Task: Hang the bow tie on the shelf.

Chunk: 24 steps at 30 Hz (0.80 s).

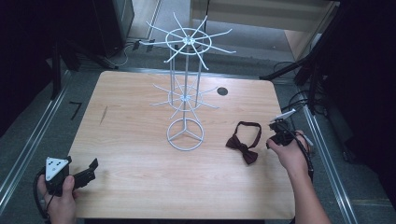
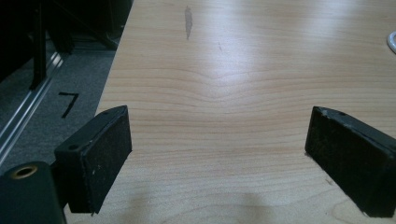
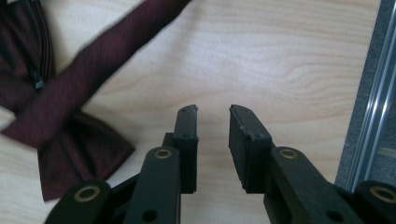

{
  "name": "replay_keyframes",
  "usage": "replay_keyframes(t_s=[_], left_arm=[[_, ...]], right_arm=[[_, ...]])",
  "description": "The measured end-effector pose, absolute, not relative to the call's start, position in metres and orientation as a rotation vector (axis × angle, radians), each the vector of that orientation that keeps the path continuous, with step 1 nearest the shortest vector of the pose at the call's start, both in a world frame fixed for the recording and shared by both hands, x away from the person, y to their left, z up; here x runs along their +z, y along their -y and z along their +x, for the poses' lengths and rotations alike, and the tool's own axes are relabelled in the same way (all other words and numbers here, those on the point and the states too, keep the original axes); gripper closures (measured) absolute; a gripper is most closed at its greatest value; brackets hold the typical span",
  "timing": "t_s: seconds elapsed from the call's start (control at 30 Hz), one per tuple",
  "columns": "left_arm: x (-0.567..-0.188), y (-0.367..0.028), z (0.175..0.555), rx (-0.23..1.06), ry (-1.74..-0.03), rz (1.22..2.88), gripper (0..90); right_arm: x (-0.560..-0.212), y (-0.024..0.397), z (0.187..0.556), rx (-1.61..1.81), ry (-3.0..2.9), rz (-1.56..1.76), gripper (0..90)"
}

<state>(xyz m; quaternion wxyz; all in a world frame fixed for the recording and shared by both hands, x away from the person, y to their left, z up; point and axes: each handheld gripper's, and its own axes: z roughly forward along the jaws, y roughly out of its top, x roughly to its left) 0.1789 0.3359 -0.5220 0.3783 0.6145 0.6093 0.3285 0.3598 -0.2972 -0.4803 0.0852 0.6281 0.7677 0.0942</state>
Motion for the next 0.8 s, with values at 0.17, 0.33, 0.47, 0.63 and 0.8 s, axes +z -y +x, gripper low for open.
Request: replay_keyframes(t_s=[0.17,0.33,0.47,0.63,0.8], left_arm=[[-0.522,-0.336,0.179,0.839,-1.557,1.571,7.9],[-0.522,-0.336,0.179,0.839,-1.558,1.566,8.2],[-0.522,-0.336,0.179,0.836,-1.559,1.567,8.2],[-0.522,-0.336,0.179,0.838,-1.558,1.565,8.2],[-0.522,-0.336,0.179,0.837,-1.558,1.566,8.2]], right_arm=[[-0.477,0.297,0.379,0.272,-2.297,1.912,76.4],[-0.468,0.295,0.392,0.317,-2.263,1.951,74.9],[-0.460,0.285,0.403,0.334,-2.271,1.951,73.2],[-0.454,0.277,0.414,0.333,-2.268,1.963,71.6],[-0.454,0.273,0.421,0.307,-2.263,1.976,69.9]])
